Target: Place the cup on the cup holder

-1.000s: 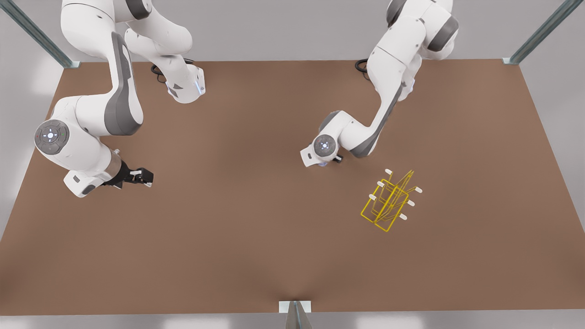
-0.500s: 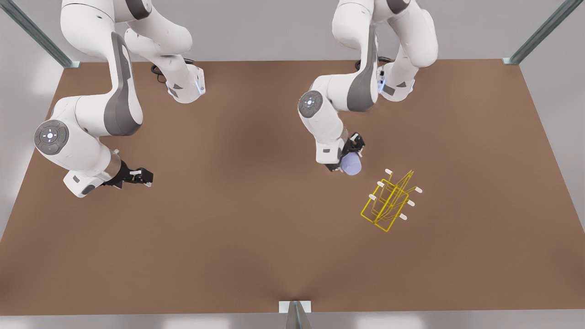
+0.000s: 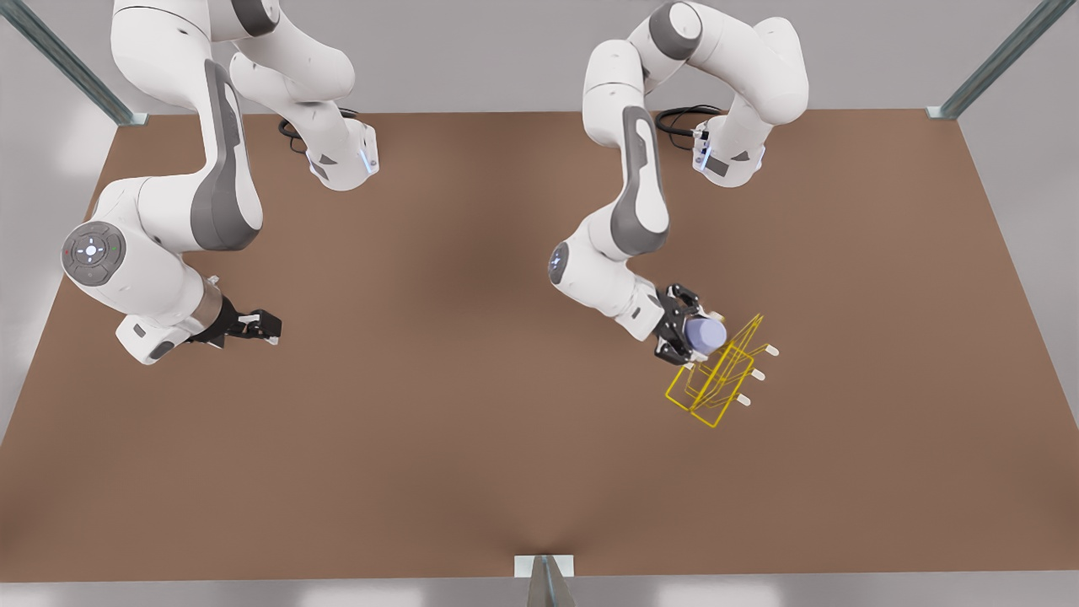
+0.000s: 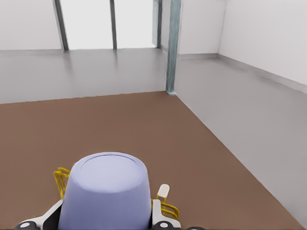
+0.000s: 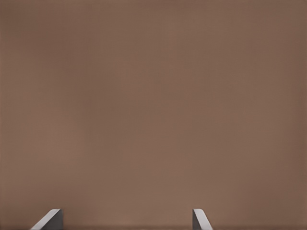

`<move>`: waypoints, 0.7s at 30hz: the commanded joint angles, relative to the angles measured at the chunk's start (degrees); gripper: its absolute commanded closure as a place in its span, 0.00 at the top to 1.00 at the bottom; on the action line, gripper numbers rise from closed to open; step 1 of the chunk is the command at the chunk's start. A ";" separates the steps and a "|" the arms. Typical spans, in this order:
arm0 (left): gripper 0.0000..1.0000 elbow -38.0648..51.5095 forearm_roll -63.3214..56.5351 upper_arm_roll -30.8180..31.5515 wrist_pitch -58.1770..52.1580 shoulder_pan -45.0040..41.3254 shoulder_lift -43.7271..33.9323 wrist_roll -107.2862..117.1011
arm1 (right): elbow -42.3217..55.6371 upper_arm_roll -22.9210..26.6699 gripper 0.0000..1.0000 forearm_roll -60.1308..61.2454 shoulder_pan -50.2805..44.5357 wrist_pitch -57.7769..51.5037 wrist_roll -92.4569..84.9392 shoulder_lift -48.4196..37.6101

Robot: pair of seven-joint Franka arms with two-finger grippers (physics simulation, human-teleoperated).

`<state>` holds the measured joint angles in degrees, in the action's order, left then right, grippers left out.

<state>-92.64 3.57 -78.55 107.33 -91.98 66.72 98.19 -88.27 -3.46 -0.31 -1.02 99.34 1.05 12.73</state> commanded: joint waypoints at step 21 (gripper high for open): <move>0.85 0.18 -4.62 5.51 4.91 2.33 2.36 9.21 | -0.06 0.21 1.00 -0.05 0.06 -0.11 -0.26 0.01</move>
<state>-92.52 -1.24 -73.50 112.44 -89.70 69.33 115.87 -88.36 -3.27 -0.39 -0.95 99.30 0.95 12.79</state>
